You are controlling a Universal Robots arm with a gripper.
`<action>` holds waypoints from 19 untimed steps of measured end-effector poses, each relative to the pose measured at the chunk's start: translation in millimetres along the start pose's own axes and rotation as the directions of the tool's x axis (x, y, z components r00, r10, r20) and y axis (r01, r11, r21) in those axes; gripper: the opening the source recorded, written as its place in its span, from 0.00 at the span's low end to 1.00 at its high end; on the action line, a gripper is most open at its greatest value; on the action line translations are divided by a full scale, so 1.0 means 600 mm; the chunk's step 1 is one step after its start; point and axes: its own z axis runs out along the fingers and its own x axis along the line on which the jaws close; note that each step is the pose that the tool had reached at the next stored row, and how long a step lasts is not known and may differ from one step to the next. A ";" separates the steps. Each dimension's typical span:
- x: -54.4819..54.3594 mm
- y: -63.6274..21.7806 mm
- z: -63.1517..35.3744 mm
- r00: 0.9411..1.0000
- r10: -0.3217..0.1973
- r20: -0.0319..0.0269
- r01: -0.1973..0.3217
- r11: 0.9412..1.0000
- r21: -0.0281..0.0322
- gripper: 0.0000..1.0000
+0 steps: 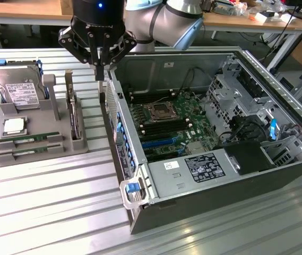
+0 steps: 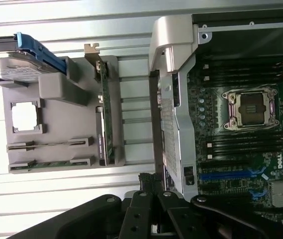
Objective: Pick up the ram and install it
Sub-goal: 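Reach for the ram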
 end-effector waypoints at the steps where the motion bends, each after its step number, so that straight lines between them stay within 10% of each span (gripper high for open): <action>1: 0.001 0.000 0.000 1.000 0.000 0.000 0.000 1.000 0.000 0.11; 19: 0.031 -0.002 -0.001 1.000 0.000 0.000 0.000 1.000 0.000 0.11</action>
